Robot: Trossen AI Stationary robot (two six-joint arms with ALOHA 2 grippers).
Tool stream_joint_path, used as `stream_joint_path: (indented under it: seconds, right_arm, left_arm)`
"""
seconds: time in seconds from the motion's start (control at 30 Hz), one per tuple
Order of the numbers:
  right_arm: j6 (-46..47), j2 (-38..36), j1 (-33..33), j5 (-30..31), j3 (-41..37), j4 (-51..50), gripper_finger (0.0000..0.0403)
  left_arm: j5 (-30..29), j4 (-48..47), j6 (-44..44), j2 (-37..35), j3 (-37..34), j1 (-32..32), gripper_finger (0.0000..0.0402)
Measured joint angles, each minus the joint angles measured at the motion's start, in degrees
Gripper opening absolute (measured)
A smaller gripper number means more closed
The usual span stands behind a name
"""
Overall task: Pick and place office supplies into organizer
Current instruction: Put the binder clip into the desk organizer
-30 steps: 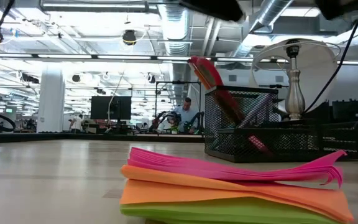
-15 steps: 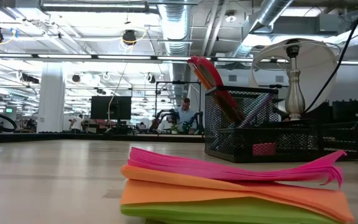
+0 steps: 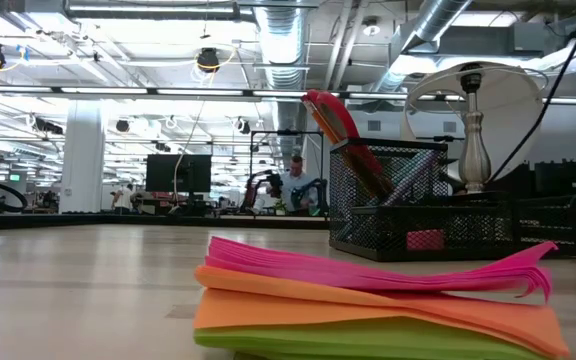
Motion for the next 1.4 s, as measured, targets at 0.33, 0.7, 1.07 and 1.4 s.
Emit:
stream_joint_path:
  seconds: [0.33,0.7,1.07,1.4]
  right_arm:
    - [-14.1,-10.9,-4.8,-5.3,-33.2,50.8,0.0081]
    - [11.4,11.8,-11.2,-0.4,-47.3,93.1,0.0081]
    - [1.1,20.3,-13.1,-15.4,-36.9,79.0,0.0081]
    - [0.4,26.2,-12.0,-15.8,-31.0,71.2,0.0081]
  left_arm:
    - [-0.9,0.7,-3.6,-0.1,-4.7,0.0,0.0126]
    - [0.9,2.3,-12.5,0.0,-10.8,-0.1,0.0126]
    - [1.4,4.8,-17.3,0.0,-12.9,0.0,0.0126]
    - [1.6,4.9,-18.7,0.0,-12.9,0.0,0.0126]
